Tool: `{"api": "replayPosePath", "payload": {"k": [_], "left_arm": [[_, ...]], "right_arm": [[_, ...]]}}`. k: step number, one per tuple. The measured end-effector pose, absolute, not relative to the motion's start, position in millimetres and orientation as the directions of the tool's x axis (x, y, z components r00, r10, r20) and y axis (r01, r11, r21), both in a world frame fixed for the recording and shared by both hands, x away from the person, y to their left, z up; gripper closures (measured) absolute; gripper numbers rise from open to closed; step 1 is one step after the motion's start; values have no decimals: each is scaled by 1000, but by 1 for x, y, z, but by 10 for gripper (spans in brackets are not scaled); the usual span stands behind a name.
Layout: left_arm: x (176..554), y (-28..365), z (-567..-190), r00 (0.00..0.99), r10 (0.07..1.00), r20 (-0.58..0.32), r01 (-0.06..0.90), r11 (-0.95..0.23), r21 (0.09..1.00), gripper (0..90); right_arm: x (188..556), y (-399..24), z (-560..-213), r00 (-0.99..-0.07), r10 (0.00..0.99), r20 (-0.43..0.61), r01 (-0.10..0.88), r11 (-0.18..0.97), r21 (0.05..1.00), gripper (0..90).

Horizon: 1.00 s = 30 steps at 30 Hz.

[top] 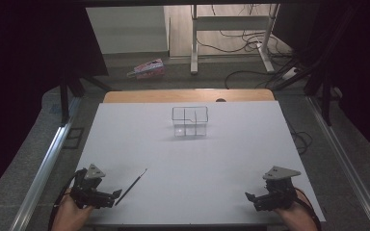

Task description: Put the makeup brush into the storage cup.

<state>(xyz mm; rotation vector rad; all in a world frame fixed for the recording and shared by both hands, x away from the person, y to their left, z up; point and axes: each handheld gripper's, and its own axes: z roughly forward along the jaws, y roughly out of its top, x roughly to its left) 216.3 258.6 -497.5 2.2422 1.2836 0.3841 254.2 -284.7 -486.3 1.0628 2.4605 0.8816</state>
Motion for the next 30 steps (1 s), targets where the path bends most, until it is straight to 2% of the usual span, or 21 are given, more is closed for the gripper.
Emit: {"api": "replayPosePath", "payload": {"k": [11,15,30], "left_arm": [[224,256,-490,532,847,-12,739,-457,496,19],[225,255,-489,543,840,17,744,-490,455,20],[236,249,-482,542,840,17,752,-494,437,16]], "right_arm": [[255,-283,-488,-675,737,-40,562,548,620,0],[255,-282,-489,-677,735,-44,564,556,611,0],[255,-279,-489,-683,729,-39,573,568,591,3]]}}
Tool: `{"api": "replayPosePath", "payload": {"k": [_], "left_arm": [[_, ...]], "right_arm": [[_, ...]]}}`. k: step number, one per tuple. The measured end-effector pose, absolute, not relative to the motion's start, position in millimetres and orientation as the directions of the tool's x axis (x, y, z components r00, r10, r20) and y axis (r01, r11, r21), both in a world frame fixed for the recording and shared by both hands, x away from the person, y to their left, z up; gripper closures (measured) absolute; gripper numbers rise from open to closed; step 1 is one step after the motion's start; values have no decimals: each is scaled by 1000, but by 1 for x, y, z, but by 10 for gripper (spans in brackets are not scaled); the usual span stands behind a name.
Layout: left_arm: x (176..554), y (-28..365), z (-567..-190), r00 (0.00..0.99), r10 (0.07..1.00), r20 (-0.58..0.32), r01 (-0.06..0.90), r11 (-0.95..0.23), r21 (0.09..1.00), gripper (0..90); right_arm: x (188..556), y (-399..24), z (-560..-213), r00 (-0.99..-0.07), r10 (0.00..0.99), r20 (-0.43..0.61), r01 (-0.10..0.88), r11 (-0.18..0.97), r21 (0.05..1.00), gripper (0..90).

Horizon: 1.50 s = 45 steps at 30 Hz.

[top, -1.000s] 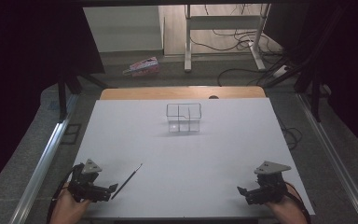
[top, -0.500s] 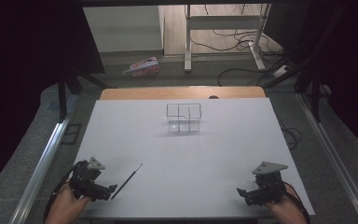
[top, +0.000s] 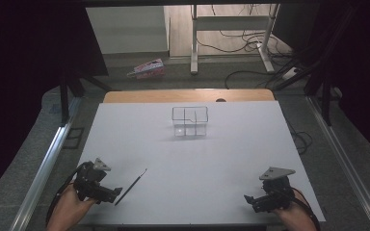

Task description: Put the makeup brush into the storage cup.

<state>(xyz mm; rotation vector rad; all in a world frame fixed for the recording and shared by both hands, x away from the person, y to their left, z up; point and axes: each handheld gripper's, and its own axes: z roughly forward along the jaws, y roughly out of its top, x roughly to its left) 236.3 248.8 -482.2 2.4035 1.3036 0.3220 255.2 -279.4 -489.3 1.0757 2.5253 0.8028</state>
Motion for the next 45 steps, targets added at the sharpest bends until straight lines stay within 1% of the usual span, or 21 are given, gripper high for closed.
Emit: {"api": "replayPosePath", "payload": {"k": [15,30,45], "left_arm": [[256,231,-480,560,828,8,749,-511,423,15],[277,204,-481,612,791,22,720,-567,400,29],[297,180,-481,633,774,19,711,-591,383,41]], "right_arm": [[256,-280,-490,-680,732,-32,579,563,590,3],[256,-279,-492,-683,730,-26,583,567,582,4],[256,-279,-492,-688,725,-26,581,572,579,6]]}}
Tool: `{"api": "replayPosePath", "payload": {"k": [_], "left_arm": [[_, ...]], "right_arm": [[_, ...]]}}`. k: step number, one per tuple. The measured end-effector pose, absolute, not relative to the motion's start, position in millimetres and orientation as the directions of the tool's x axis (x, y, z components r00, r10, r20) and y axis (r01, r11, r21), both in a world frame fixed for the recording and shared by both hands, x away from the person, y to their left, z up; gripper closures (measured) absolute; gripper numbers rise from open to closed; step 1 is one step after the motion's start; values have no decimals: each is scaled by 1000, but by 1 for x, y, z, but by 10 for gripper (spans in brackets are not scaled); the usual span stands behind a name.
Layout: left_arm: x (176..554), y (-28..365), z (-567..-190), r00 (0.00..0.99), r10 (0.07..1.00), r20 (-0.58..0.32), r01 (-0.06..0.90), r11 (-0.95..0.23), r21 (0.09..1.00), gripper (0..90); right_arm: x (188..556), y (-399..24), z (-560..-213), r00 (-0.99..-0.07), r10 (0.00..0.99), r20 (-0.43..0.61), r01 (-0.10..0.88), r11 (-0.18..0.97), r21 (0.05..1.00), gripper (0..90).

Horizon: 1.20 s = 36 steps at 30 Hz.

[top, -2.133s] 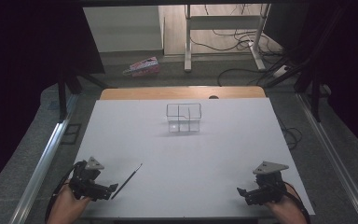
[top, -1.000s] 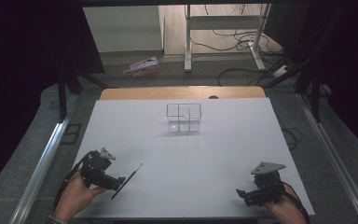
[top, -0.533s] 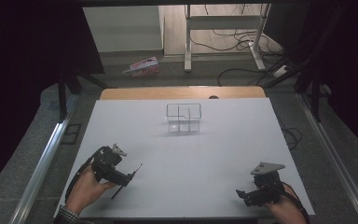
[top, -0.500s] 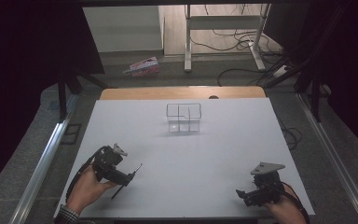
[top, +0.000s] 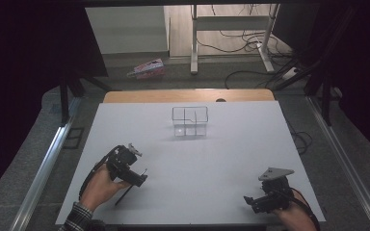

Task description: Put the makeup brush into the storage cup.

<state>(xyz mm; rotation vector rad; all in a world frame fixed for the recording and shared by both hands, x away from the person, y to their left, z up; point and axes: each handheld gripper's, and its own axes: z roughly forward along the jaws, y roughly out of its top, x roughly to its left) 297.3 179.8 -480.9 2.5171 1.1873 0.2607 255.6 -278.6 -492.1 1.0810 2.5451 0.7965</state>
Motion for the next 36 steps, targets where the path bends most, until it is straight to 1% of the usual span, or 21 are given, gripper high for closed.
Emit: {"api": "replayPosePath", "payload": {"k": [7,14,25,28,29,31,33,35,36], "left_arm": [[306,173,-478,634,774,5,713,-587,383,35],[308,173,-487,627,779,10,724,-588,361,53],[310,178,-505,628,778,-9,740,-594,315,161],[310,178,-510,628,778,-15,745,-595,303,207],[310,178,-512,629,777,-18,746,-596,298,207],[310,179,-515,628,778,-25,749,-596,290,232],[311,181,-517,624,779,-56,757,-586,291,263],[310,181,-516,626,778,-56,756,-588,288,318],[310,181,-516,626,778,-59,757,-588,283,318]], "right_arm": [[255,-279,-492,-688,725,-25,581,572,579,6],[255,-278,-492,-693,721,-24,581,577,575,9],[255,-277,-493,-694,720,-24,582,580,571,11],[255,-277,-493,-696,718,-25,581,582,569,12],[255,-277,-493,-696,718,-25,581,582,569,12],[255,-277,-493,-697,717,-24,581,583,568,13],[255,-277,-493,-698,715,-24,580,586,566,14],[255,-277,-494,-700,713,-24,580,588,564,17],[255,-277,-494,-700,713,-24,580,588,564,17]]}}
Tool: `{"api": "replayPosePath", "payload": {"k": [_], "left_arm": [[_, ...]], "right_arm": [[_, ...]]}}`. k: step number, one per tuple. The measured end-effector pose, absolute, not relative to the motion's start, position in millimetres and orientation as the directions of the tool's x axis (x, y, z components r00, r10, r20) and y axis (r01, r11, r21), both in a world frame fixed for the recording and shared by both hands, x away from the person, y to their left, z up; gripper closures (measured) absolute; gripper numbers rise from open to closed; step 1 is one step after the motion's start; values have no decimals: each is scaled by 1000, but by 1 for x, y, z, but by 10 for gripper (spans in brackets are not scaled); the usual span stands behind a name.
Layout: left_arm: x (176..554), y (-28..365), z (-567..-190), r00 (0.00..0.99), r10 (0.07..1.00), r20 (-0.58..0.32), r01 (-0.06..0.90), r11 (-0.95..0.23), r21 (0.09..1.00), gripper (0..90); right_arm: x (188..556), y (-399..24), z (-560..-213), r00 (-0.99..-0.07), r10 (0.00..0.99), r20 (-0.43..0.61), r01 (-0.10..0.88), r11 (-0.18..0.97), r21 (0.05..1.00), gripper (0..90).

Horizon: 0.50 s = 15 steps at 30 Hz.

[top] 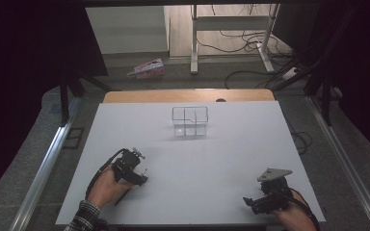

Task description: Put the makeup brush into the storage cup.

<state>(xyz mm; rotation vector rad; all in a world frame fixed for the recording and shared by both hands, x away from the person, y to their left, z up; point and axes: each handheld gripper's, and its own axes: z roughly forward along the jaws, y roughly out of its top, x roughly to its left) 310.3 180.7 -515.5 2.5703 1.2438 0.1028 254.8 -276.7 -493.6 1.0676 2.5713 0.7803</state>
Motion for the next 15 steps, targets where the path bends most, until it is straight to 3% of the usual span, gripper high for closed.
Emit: {"api": "replayPosePath", "payload": {"k": [5,9,15], "left_arm": [[314,178,-510,617,785,-64,775,-592,220,507],[314,174,-508,626,776,-79,774,-605,186,857],[312,176,-508,623,778,-83,775,-599,203,862]], "right_arm": [[254,-276,-495,-708,706,-27,578,601,552,24],[254,-276,-494,-708,706,-30,577,602,553,25],[254,-276,-493,-706,707,-35,573,600,558,27]]}}
